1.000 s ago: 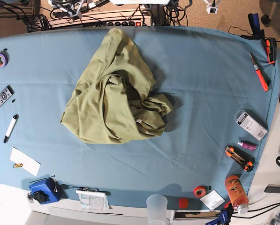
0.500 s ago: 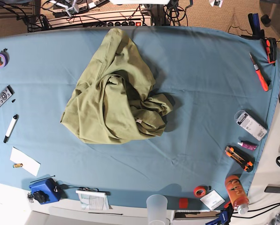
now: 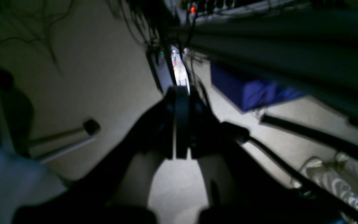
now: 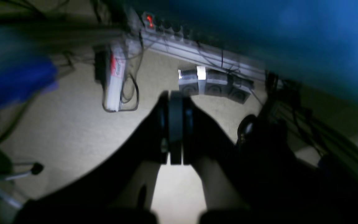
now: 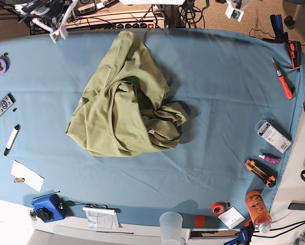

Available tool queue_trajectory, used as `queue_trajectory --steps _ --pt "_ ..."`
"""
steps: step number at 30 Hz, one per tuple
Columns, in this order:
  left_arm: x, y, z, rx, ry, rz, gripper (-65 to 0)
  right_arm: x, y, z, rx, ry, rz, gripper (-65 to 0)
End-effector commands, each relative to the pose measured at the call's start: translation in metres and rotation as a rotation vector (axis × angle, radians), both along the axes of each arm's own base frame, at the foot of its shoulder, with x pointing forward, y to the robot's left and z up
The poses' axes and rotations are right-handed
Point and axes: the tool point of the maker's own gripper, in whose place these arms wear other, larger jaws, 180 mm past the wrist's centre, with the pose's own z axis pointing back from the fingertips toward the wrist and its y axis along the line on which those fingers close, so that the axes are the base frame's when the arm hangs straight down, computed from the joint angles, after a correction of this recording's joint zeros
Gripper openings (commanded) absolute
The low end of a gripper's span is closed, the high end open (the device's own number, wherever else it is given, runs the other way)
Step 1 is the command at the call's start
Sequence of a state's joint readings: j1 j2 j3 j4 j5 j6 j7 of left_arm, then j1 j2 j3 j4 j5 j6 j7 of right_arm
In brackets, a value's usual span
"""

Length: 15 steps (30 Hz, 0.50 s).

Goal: Layout the t-shirt on the table in an organized manner, then fold the t-shirt properly
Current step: 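Move both grippers down toward the crumpled olive-green t-shirt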

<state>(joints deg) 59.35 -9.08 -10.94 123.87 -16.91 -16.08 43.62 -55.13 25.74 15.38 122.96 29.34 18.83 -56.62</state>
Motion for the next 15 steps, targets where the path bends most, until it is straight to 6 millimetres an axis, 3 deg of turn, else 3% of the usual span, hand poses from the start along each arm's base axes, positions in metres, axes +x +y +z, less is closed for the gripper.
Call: queue_trajectory --steps 1,8,15 --pt "0.006 -0.002 0.012 -0.007 -0.038 -0.009 -65.0 0.009 0.003 0.013 0.003 -0.045 0.017 -65.0" --pt "0.042 -0.010 0.053 -0.013 -0.193 -0.034 -65.0 0.040 0.026 0.054 0.012 -0.199 0.094 -65.0" --pt "0.064 -0.012 0.058 -0.019 -0.267 -0.033 -65.0 0.058 0.027 0.061 0.011 -0.261 0.097 -65.0"
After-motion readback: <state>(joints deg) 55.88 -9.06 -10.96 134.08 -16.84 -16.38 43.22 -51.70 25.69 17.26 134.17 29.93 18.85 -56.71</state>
